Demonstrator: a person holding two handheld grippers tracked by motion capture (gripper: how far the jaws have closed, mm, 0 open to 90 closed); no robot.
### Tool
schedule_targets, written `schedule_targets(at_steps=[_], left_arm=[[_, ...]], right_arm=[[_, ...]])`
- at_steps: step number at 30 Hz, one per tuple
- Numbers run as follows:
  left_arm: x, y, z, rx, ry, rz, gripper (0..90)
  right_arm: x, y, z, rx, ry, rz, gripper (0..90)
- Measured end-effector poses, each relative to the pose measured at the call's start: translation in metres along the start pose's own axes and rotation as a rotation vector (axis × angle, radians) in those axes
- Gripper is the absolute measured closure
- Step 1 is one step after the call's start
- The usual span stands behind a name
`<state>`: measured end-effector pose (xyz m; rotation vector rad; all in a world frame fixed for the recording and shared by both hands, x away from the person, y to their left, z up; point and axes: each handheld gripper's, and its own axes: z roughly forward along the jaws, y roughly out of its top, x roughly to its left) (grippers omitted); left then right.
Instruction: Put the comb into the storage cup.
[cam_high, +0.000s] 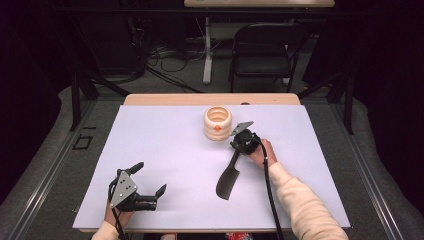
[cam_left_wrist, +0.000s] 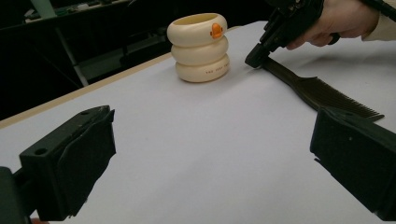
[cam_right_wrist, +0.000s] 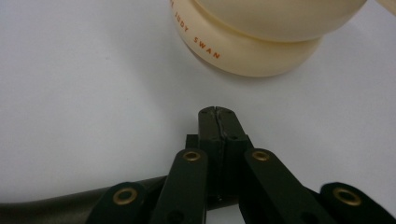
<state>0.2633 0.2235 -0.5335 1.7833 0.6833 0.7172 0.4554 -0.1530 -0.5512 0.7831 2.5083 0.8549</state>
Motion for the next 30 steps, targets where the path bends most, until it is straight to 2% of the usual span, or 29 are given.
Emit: schedule_targets(at_steps=[8,13,17,23,27,28,30], left_arm=[[0.0,0.0,-0.001,-0.004,0.003,0.002,0.1],[0.0,0.0,0.0,-0.004,0.004,0.001,0.1],[0.0,0.0,-0.001,-0.003,0.005,0.003,0.1],[0.0,0.0,-0.001,-0.002,0.004,0.004,0.1],[0.0,0.0,-0.001,-0.002,0.004,0.002,0.1],[0.0,0.0,-0.001,-0.002,0.004,0.003,0.1],[0.0,0.0,-0.001,-0.002,0.005,0.002,0.1]], right_arm=[[-0.005,-0.003,-0.006,0.027,-0.019,0.023,90.0],[-0.007,-0.005,-0.01,0.045,-0.018,0.04,90.0],[-0.01,-0.007,-0.011,0.057,-0.013,0.03,90.0],[-0.012,-0.01,-0.014,0.078,-0.013,0.055,90.0],[-0.012,-0.013,-0.017,0.095,-0.007,0.053,90.0],[-0.013,-0.014,-0.016,0.085,-0.01,0.046,90.0],[-0.012,-0.015,-0.018,0.094,-0.007,0.059,90.0]])
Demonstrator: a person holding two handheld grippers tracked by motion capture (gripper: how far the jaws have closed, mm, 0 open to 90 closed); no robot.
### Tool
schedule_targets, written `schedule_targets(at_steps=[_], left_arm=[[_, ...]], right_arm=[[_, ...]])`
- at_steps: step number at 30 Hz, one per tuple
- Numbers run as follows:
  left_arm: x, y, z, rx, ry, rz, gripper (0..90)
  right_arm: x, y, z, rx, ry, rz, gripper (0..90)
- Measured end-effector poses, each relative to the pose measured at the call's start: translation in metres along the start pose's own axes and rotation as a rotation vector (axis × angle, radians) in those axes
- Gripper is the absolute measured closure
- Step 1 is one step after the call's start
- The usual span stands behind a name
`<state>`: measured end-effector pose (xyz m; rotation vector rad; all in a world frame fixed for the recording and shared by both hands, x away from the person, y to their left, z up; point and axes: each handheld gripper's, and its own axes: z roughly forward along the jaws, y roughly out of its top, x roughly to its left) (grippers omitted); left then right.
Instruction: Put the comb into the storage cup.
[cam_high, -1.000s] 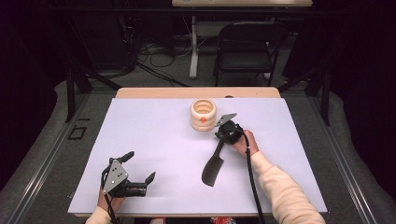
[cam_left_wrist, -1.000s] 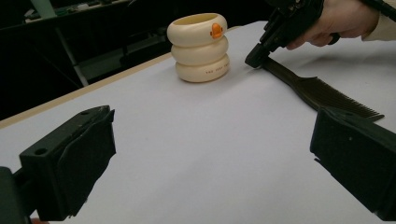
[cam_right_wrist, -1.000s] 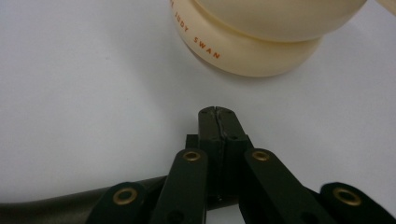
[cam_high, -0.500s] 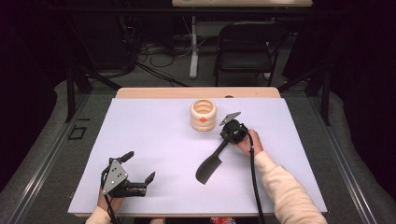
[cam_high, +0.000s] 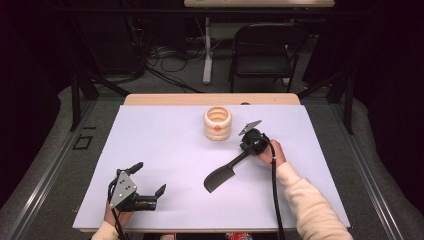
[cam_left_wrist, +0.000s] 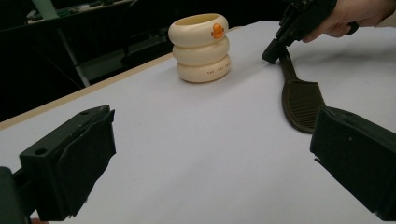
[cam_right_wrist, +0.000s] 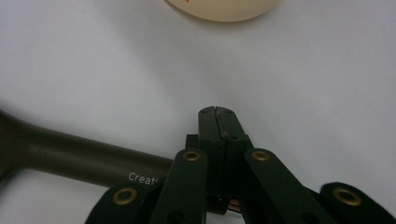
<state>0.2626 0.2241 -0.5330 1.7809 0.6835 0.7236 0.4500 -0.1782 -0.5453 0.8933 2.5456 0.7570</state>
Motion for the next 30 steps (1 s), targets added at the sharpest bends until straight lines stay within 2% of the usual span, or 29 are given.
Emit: schedule_targets(at_steps=[5,8,14,16,30], left_arm=[[0.0,0.0,0.0,0.0,0.0,0.003,0.1],[0.0,0.0,0.0,-0.001,0.001,0.001,0.1],[0.0,0.0,0.0,-0.001,0.001,-0.002,0.1],[0.0,0.0,0.0,-0.002,-0.001,-0.001,0.1],[0.0,0.0,0.0,-0.001,-0.002,0.001,0.1]], right_arm=[[-0.001,-0.003,-0.005,0.01,0.002,0.008,90.0],[0.0,-0.006,-0.007,0.004,0.0,-0.011,90.0],[0.001,-0.012,-0.011,0.024,0.007,0.003,90.0],[0.001,-0.014,-0.012,0.026,0.009,-0.013,90.0],[0.013,-0.019,-0.02,0.055,0.021,-0.036,90.0]])
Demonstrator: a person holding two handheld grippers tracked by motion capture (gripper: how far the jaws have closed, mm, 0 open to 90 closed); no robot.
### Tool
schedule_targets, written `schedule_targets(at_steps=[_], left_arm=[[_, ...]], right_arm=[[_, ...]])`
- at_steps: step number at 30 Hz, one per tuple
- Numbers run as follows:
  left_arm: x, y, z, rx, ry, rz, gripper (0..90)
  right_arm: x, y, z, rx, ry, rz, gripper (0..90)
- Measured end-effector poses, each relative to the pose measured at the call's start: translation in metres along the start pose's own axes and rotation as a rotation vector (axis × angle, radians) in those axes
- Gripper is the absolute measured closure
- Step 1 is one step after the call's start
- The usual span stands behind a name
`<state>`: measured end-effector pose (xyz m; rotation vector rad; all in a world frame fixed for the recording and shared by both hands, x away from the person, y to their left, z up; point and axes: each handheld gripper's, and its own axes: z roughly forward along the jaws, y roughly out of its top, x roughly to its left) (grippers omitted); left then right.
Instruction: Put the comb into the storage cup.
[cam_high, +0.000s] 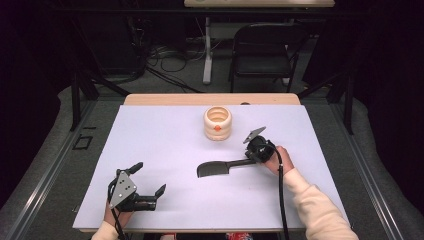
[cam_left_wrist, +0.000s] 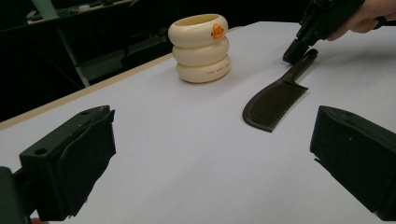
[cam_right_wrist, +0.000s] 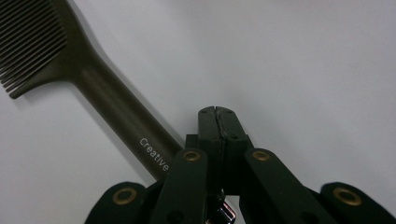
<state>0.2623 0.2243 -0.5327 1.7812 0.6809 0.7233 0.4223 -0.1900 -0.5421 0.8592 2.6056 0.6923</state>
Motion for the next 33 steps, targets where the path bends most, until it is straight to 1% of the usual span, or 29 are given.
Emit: schedule_targets(at_steps=[6,8,10,13,16,17,19,20,21,22,23,24,25,26,27,28,30,32,33], left_arm=[[0.0,0.0,0.0,0.0,-0.003,-0.001,0.1],[0.0,0.0,0.0,0.001,-0.004,0.0,0.1],[0.0,0.0,0.0,0.001,-0.002,0.001,0.1],[0.0,0.0,0.001,0.001,-0.002,0.0,0.1],[0.0,0.0,0.0,-0.001,-0.002,0.001,0.1],[0.0,0.0,0.0,-0.002,-0.002,0.001,0.1],[0.0,0.0,0.0,-0.002,-0.001,0.0,0.1],[0.0,0.0,0.0,-0.002,-0.003,-0.001,0.1],[0.0,0.0,0.0,-0.002,-0.003,0.0,0.1],[0.0,0.0,0.0,-0.002,-0.004,0.001,0.1],[0.0,0.0,0.0,-0.002,-0.005,0.001,0.1],[0.0,0.0,0.0,-0.002,-0.004,0.001,0.1],[0.0,0.0,0.0,-0.003,-0.003,0.0,0.1],[0.0,0.0,0.0,-0.003,-0.002,-0.001,0.1],[0.0,0.0,0.0,-0.003,-0.003,-0.001,0.1],[0.0,0.0,0.0,-0.001,-0.003,-0.001,0.1],[0.0,0.0,0.0,0.0,-0.004,0.0,0.1],[0.0,0.0,0.0,0.0,-0.004,0.002,0.1],[0.0,0.0,0.0,-0.001,-0.003,0.001,0.1]], right_arm=[[0.003,-0.003,-0.004,0.01,-0.003,-0.008,90.0],[0.004,-0.004,-0.004,0.015,-0.011,-0.006,88.7],[0.003,-0.004,-0.005,0.006,-0.017,-0.002,86.6],[0.001,-0.005,-0.008,-0.001,-0.03,-0.012,84.0],[0.0,-0.004,-0.011,0.004,-0.043,-0.025,80.6],[-0.001,-0.004,-0.012,0.006,-0.046,-0.034,78.9],[-0.001,-0.003,-0.014,-0.01,-0.049,-0.034,72.4],[-0.002,-0.003,-0.016,0.004,-0.048,-0.038,69.7],[-0.002,-0.002,-0.017,-0.001,-0.06,-0.04,64.2],[-0.002,-0.002,-0.017,-0.011,-0.066,-0.038,62.7],[-0.003,-0.002,-0.018,-0.009,-0.066,-0.038,62.1],[-0.003,-0.002,-0.019,-0.007,-0.063,-0.044,60.9],[-0.004,-0.001,-0.021,-0.004,-0.058,-0.041,57.2],[-0.004,-0.001,-0.022,-0.01,-0.063,-0.041,55.3],[-0.004,0.0,-0.023,-0.004,-0.065,-0.04,53.2],[-0.005,0.001,-0.026,-0.018,-0.056,-0.041,44.6],[-0.005,0.001,-0.028,-0.012,-0.055,-0.042,43.5],[-0.005,0.002,-0.03,-0.023,-0.045,-0.052,36.1],[-0.005,0.002,-0.031,-0.019,-0.044,-0.05,35.0]])
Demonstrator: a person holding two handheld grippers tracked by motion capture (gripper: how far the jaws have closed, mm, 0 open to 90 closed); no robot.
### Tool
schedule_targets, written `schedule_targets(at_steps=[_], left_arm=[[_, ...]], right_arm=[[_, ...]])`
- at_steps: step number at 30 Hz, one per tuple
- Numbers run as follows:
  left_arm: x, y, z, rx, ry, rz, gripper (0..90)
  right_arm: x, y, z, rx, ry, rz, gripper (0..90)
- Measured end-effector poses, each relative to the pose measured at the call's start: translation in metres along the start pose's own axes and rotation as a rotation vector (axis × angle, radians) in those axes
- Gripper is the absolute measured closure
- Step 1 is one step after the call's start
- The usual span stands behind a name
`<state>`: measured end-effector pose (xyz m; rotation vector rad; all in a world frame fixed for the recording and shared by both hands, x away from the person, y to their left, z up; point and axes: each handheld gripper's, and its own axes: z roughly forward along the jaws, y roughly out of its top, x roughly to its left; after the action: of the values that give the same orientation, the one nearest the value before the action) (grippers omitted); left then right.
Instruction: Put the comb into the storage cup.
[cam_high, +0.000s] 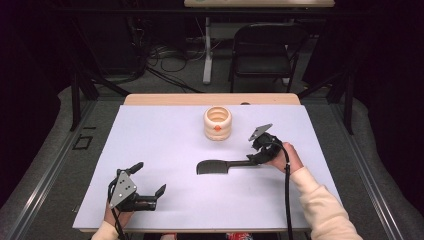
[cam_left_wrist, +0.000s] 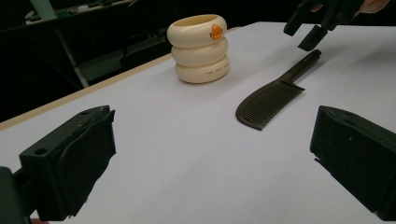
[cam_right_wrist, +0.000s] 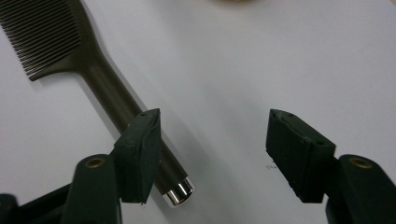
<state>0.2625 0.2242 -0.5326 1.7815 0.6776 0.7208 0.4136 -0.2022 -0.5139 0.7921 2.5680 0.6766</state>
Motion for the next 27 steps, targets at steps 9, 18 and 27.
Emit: schedule_targets(at_steps=[9,18,27], left_arm=[[0.0,0.0,0.0,0.001,0.0,0.002,0.1],[0.0,0.0,0.0,0.002,0.0,0.001,0.1],[-0.001,0.0,0.001,0.004,-0.002,-0.003,0.1]], right_arm=[[0.006,0.006,-0.004,-0.007,0.027,-0.054,13.9],[0.013,0.01,-0.004,0.003,0.047,-0.071,3.9],[0.016,0.013,-0.001,0.006,0.058,-0.096,0.0]])
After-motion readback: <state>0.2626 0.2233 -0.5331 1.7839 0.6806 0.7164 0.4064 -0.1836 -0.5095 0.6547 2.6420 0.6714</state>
